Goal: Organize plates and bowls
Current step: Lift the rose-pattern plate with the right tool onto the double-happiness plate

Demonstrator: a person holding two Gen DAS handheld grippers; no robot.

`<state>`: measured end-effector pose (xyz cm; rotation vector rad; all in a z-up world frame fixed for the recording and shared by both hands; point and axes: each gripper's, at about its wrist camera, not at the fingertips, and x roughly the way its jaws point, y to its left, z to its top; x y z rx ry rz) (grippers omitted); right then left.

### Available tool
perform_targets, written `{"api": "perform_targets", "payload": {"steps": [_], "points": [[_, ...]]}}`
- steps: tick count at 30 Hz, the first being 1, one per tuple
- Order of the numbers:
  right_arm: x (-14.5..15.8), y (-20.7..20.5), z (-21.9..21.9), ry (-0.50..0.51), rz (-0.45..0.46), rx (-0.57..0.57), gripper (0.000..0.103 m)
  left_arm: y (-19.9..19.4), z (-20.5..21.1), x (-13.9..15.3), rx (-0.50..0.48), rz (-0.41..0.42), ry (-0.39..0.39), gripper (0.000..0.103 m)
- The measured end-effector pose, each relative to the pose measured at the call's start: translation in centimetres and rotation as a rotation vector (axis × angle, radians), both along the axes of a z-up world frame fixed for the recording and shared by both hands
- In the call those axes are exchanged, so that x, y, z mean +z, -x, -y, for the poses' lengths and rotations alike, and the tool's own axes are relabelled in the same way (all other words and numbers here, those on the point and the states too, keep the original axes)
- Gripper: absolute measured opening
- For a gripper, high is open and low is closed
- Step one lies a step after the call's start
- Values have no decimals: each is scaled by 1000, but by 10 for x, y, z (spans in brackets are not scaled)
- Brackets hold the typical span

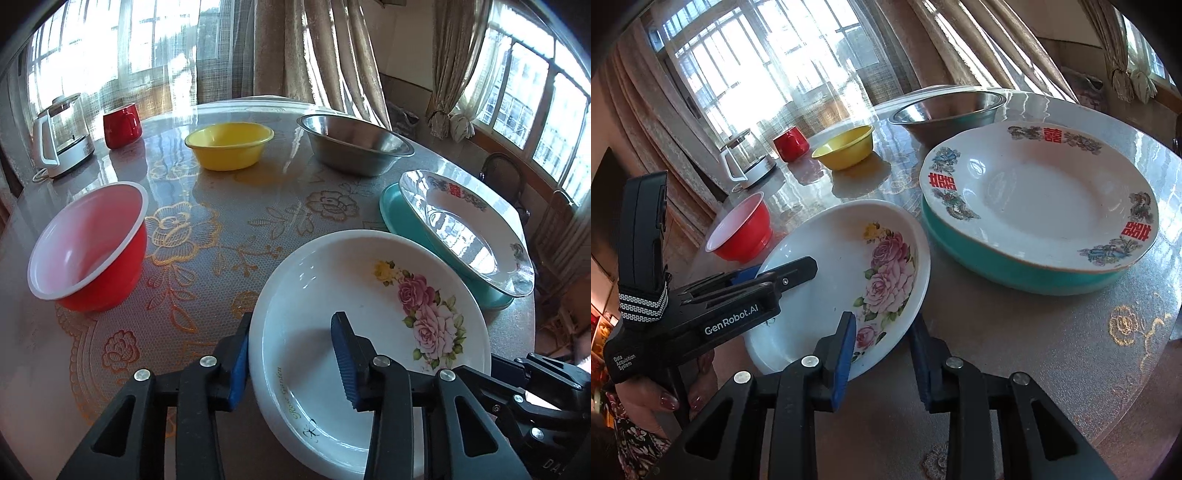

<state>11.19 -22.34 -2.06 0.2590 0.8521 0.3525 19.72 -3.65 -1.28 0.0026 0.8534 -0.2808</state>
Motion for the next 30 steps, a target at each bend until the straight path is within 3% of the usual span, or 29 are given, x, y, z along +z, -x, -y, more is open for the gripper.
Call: {"api": "perform_targets", "payload": {"steps": [8,15,21,30], "points": [[8,21,12,6,32,-44,26,11,8,9,-70,46,55,41],[25,27,22,2,95,-67,23,20,8,24,-56,129,131,39],[30,27,31,-5,117,-82,22,25,18,30,-34,197,133,39],[47,21,50,0,152,-107,22,6,37,41,-4,184,216,39]]}}
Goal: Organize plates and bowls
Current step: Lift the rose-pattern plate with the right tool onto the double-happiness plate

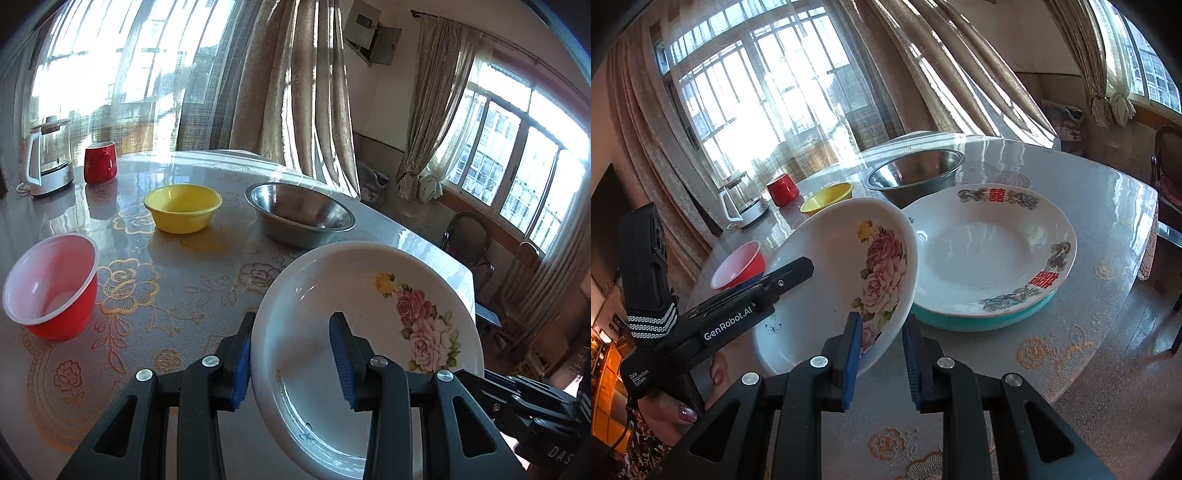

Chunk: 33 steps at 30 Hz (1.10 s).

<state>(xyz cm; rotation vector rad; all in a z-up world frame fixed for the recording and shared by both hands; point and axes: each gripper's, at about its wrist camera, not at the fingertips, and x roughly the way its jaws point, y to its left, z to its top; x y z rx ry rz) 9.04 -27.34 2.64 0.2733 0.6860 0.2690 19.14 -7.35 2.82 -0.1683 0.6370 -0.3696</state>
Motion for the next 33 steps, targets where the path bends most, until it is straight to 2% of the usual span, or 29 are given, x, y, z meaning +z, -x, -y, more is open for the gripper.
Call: {"api": "perform_targets", "payload": {"steps": [6,15,20,33], "points": [[15,-7,24,12,37,-24,22,-18,30,9,-19,-2,-13,40],[13,-26,56,-1,22,-74,22,-42,70,13,-37,-26,-82,40],[7,-40,61,44,-3,-80,22,-54,82,7,-29,-64,-108,40],[-9,-57,77,60,-68,-112,22,-61,106,-12,-38,-102,-167,40]]}}
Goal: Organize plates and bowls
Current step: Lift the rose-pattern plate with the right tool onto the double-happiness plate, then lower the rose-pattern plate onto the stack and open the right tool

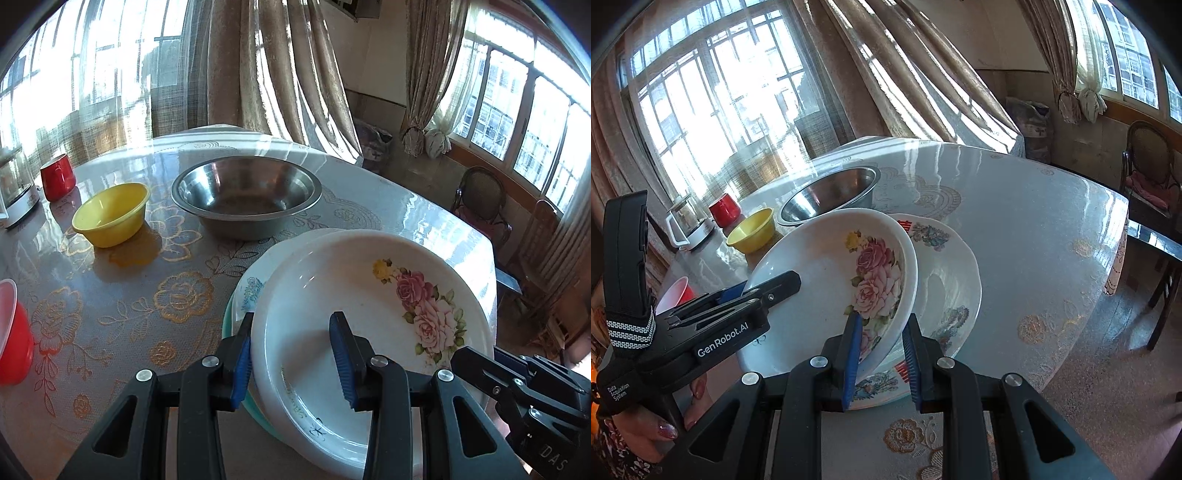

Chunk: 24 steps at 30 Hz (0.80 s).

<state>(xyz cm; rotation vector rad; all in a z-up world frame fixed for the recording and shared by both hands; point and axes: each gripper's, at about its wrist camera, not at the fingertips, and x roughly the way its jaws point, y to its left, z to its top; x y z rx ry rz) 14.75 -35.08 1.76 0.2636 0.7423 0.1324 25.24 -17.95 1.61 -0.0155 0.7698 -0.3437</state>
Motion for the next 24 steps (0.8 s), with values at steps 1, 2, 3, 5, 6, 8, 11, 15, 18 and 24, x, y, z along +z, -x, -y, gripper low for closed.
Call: {"api": "perform_targets", "payload": {"steps": [1,2,3,5,6,8,11,15,18,24], "points": [[-1,-1,1,0,-5,-2,22,1,2,0,-1,5,-5,40],[-2,-2,2,-1,-11,-4,22,1,4,-1,-2,10,-17,40],[-4,-3,3,-2,-16,-4,22,1,6,-1,-4,13,-27,40],[-6,-3,6,-1,-22,-8,22,2,8,-2,-6,16,-37,40],[-7,-4,6,-1,-25,-9,22,2,9,-2,-6,20,-41,40],[-9,-5,8,-5,-31,-10,23,2,10,-3,-9,27,-53,40],[-10,-6,10,-8,-40,-13,23,3,12,-4,-9,33,-64,40],[-7,-8,7,27,-58,-7,25,3,13,-4,-8,35,-68,40],[-6,-11,5,54,-74,-1,26,4,15,-5,-6,41,-73,41],[-4,-13,5,56,-93,-11,26,7,19,-6,-16,57,-99,45]]}}
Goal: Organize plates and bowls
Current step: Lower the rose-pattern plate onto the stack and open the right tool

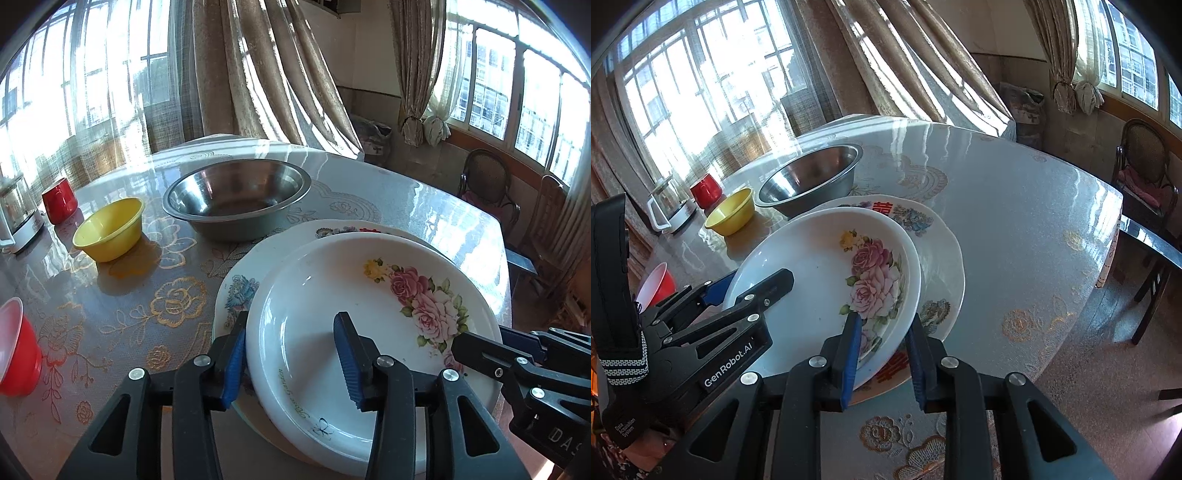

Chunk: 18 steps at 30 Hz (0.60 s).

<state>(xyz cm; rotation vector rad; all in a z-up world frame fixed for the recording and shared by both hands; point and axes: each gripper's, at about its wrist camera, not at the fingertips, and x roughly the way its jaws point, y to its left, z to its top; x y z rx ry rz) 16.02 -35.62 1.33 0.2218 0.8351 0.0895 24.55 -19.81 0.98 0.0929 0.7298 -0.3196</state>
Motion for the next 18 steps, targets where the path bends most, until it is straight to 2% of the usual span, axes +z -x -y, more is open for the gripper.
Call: {"api": "perform_targets", "payload": {"steps": [10,15,18], "points": [[1,0,5,-17,-2,-25,26,8,0,-2,-21,12,-4,44],[2,1,8,-16,6,-44,26,6,3,-4,-16,5,-21,37],[3,-4,10,-12,2,-62,26,0,8,-4,-8,-8,-40,35]]}}
